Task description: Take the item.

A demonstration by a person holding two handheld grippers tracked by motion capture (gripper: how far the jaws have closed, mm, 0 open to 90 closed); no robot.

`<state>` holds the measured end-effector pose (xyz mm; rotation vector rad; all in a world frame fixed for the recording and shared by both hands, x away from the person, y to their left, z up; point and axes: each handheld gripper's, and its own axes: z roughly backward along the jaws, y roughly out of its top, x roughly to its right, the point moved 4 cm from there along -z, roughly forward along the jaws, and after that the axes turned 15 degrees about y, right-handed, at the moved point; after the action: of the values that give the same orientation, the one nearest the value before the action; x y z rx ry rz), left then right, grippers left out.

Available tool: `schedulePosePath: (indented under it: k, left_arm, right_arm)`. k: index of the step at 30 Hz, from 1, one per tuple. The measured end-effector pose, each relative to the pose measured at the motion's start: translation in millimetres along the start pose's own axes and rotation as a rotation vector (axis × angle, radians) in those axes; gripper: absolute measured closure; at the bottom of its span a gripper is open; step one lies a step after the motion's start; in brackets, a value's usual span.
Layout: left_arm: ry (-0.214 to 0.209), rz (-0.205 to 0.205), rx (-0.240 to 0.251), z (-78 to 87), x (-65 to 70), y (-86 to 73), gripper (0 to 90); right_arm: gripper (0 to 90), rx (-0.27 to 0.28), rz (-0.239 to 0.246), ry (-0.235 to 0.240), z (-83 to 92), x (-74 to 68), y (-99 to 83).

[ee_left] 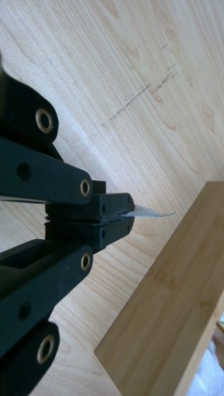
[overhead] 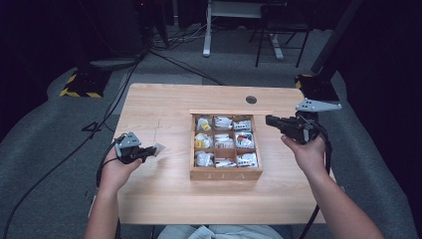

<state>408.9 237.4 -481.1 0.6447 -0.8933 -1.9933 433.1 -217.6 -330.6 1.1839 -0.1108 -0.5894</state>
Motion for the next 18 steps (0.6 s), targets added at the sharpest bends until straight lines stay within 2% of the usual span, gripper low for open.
schedulePosePath:
  k: [2,6,18]
  left_arm:
    - [-0.002,0.010,-0.004,-1.9,0.6,-1.6,88.6]
    - [-0.001,-0.001,-0.029,-4.9,0.8,-4.4,88.6]
    - [-0.026,-0.029,-0.047,-8.4,6.1,-4.7,87.0]
  right_arm:
    - [89.9,0.000,0.000,-0.001,0.0,0.0,0.1]
    - [89.9,-0.003,0.001,0.000,0.0,0.3,-0.2]
    - [89.9,-0.001,0.001,0.001,0.0,0.1,-0.6]
